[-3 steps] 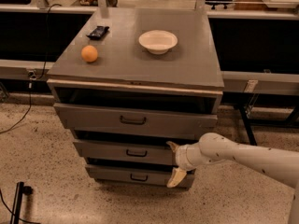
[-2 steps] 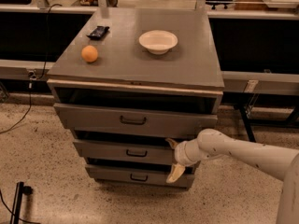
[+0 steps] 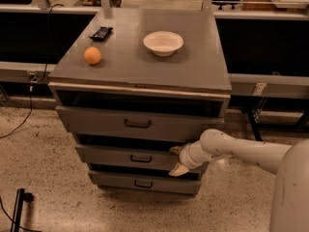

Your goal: Open middle drawer

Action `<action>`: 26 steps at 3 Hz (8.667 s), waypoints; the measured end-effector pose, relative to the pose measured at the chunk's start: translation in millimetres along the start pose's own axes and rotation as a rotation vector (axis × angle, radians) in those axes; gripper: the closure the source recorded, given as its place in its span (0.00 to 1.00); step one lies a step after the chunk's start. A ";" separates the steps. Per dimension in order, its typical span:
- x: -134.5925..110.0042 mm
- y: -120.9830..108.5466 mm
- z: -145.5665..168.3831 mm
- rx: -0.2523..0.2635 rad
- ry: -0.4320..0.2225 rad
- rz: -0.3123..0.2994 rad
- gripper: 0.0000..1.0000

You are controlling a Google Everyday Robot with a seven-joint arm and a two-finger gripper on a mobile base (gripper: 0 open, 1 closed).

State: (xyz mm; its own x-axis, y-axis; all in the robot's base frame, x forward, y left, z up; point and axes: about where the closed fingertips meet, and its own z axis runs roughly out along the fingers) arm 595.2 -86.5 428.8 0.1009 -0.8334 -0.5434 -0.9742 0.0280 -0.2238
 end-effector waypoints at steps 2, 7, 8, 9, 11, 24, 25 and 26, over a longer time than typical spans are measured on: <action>-29.4 38.1 -10.3 -0.098 -0.034 -0.005 0.63; -68.2 76.2 -28.3 -0.239 -0.090 -0.030 0.00; -69.2 54.8 -26.9 -0.274 -0.107 0.014 0.18; -73.8 37.0 -31.6 -0.256 -0.092 0.054 0.41; -89.9 30.0 -40.2 -0.148 0.031 0.078 0.88; -93.4 70.5 -24.2 -0.201 -0.076 0.010 1.00; -98.7 61.9 -12.4 -0.174 -0.033 0.035 1.00; -101.2 53.3 -1.9 -0.145 -0.014 0.054 1.00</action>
Offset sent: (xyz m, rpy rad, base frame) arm -0.0755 0.0317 0.0292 0.0545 0.1345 0.1173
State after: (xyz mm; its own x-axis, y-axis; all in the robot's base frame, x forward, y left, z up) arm 532.7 -1.7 473.4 0.0496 -0.8249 -0.5631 -0.9971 -0.0083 -0.0756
